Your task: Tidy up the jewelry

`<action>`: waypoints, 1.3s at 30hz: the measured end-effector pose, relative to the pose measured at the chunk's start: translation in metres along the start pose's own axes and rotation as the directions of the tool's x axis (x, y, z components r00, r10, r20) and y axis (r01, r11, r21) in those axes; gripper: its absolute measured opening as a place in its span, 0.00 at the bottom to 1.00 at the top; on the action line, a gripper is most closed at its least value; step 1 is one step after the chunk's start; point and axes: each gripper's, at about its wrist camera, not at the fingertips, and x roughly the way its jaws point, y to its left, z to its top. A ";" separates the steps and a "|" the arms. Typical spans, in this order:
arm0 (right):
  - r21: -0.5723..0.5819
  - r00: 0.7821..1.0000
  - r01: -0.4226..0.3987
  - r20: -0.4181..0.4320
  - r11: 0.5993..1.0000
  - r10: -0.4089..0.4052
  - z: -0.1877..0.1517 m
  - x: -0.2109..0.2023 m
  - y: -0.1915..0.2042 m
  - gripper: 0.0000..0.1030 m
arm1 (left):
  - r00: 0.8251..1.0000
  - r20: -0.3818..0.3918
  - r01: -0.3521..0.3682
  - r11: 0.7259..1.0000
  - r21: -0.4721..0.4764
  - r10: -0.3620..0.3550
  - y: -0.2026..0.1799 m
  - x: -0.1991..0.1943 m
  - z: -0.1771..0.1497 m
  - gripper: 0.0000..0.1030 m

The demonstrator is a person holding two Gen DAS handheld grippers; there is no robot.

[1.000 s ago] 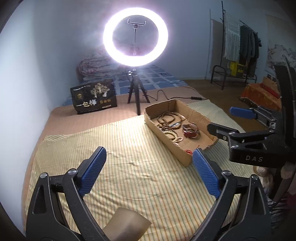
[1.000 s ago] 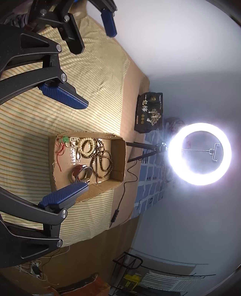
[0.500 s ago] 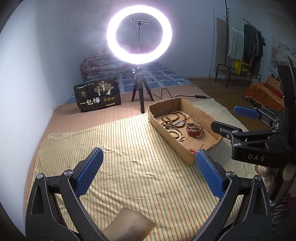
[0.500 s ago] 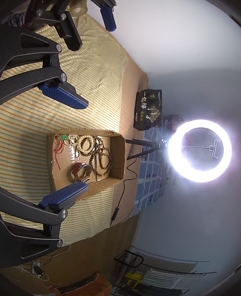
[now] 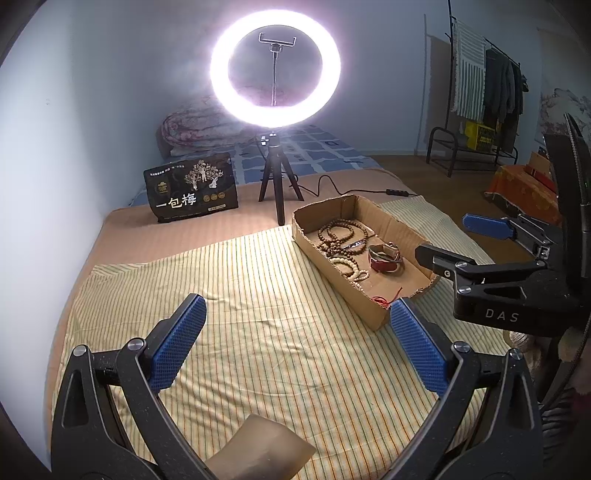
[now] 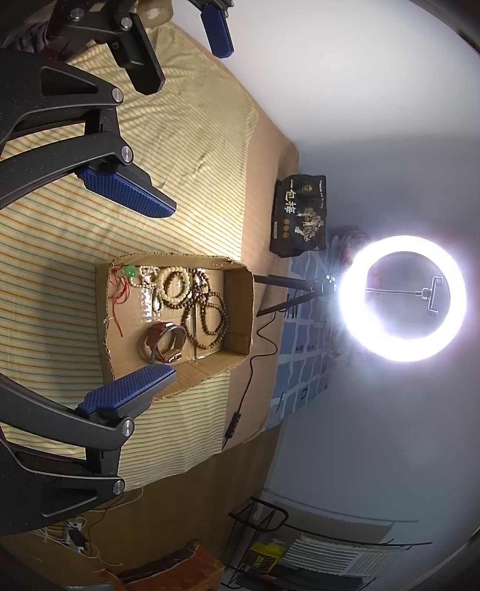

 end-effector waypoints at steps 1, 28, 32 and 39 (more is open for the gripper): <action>0.000 1.000 0.000 0.000 1.000 0.000 0.000 0.000 0.000 0.79 | 1.000 0.000 0.001 1.000 0.001 -0.001 -0.001 0.000 0.000 0.99; 0.007 1.000 0.004 -0.002 1.000 -0.004 -0.001 0.001 -0.001 0.79 | 1.000 -0.001 0.004 1.000 0.001 -0.004 -0.003 0.000 0.001 0.99; 0.006 1.000 0.003 -0.002 1.000 -0.003 0.000 0.002 -0.002 0.79 | 1.000 0.001 0.002 1.000 0.003 -0.002 -0.003 -0.001 0.001 0.99; 0.006 1.000 0.004 -0.002 1.000 -0.004 -0.001 0.001 -0.001 0.79 | 1.000 0.000 0.003 1.000 0.000 -0.003 -0.003 -0.001 0.001 0.99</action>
